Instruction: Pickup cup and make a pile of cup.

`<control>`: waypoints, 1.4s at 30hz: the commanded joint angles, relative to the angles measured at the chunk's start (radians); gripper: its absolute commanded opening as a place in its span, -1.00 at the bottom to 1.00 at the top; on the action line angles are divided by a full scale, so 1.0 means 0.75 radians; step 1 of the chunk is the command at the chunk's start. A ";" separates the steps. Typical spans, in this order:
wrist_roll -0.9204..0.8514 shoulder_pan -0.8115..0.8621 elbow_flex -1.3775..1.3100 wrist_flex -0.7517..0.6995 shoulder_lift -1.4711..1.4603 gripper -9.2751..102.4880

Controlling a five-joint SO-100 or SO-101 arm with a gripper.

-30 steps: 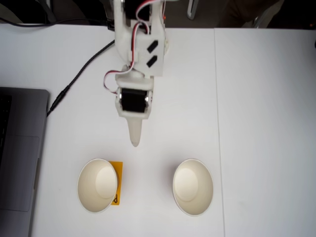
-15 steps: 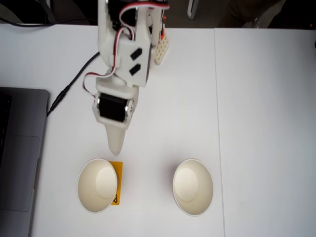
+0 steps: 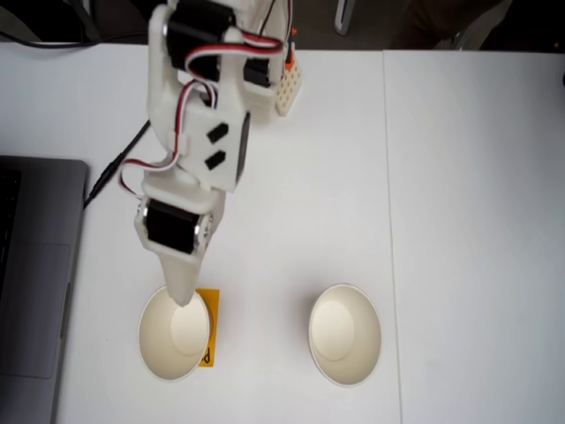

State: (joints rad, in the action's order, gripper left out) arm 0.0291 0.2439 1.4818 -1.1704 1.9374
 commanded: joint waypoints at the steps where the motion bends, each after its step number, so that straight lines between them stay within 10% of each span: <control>1: -0.014 0.008 -0.119 0.014 0.010 -0.94; 18: -0.010 0.008 -0.121 -0.082 -0.051 -0.48; 42: -0.012 0.127 -0.008 -0.133 -0.186 -0.46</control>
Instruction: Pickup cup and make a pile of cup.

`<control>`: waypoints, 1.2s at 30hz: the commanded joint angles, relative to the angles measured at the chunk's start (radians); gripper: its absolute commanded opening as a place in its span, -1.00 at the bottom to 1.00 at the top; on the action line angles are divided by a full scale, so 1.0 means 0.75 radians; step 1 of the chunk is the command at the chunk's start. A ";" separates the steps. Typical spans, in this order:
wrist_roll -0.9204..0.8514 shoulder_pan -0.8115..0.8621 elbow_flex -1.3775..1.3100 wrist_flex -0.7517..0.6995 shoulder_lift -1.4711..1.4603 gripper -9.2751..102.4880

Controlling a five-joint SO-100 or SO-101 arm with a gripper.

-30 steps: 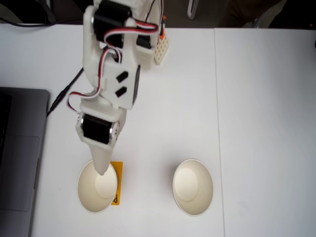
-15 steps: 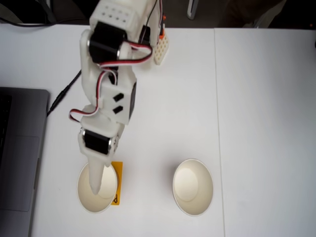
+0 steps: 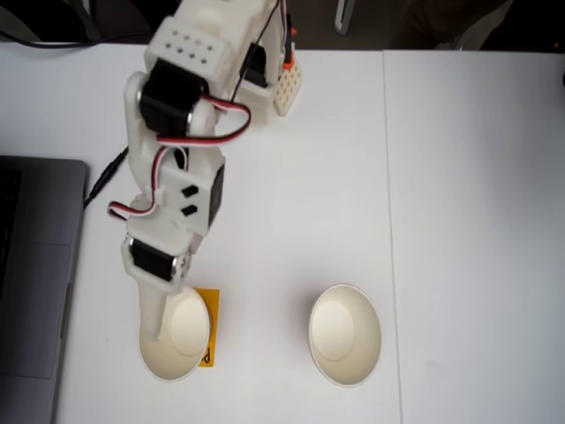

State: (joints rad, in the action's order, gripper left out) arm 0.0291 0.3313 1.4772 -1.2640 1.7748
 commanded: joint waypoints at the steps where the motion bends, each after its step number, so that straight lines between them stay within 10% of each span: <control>1: -0.012 0.010 0.012 -0.008 0.035 -0.46; 36: -0.012 -0.006 0.039 -0.182 -0.104 -0.45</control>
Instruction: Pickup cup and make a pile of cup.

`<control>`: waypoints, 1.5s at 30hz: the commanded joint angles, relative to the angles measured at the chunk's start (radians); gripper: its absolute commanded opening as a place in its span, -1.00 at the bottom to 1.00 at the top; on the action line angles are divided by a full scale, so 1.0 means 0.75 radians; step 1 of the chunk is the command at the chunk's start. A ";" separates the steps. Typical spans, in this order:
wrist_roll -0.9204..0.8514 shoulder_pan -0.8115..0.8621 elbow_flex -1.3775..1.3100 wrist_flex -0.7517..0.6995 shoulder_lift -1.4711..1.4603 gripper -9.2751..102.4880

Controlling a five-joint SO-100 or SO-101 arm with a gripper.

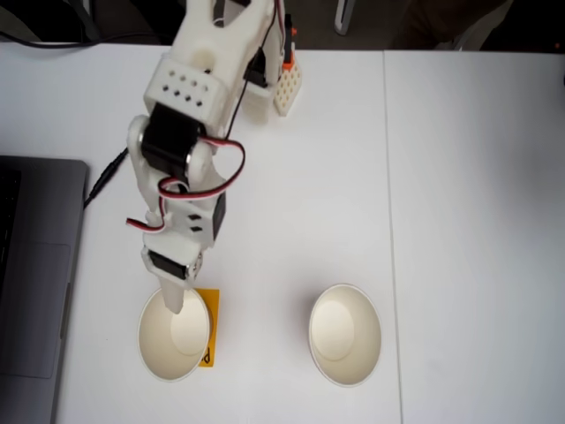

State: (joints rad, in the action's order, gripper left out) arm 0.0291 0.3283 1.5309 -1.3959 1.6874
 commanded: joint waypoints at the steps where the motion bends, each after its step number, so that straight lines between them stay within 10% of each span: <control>1: -0.012 -0.002 -0.033 -0.006 0.010 -0.45; 45: 0.008 0.010 -0.135 0.110 -0.239 -0.27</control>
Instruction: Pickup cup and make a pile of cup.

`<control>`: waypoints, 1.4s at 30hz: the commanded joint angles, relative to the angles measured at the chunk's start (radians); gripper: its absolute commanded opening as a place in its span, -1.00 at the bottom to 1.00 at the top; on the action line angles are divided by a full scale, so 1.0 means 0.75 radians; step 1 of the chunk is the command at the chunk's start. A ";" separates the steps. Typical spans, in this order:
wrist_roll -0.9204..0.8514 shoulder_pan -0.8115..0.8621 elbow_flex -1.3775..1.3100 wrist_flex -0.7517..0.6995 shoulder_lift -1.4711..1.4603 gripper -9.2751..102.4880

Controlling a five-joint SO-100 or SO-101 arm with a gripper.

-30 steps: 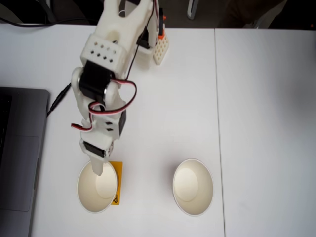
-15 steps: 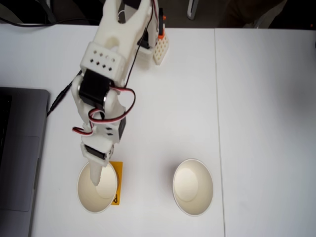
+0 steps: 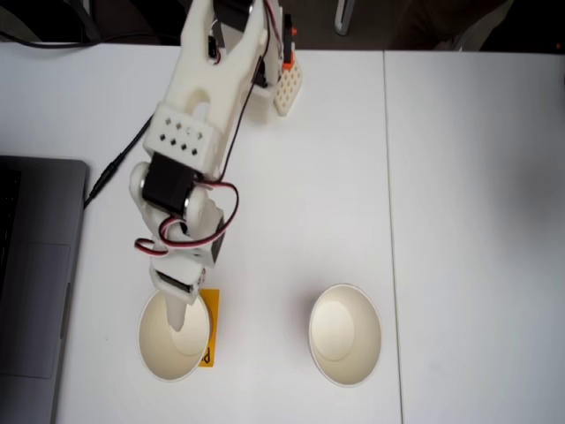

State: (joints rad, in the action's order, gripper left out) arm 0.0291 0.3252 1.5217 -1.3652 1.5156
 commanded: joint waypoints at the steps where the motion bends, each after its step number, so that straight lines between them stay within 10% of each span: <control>1: 0.008 0.016 -0.143 0.080 -0.029 -0.27; 26: 0.010 0.020 -0.192 0.119 -0.198 -0.28; 42: 0.010 0.020 -0.182 0.121 -0.196 -0.99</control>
State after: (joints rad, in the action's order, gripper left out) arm 0.0291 0.3252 1.4619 -1.2947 1.3422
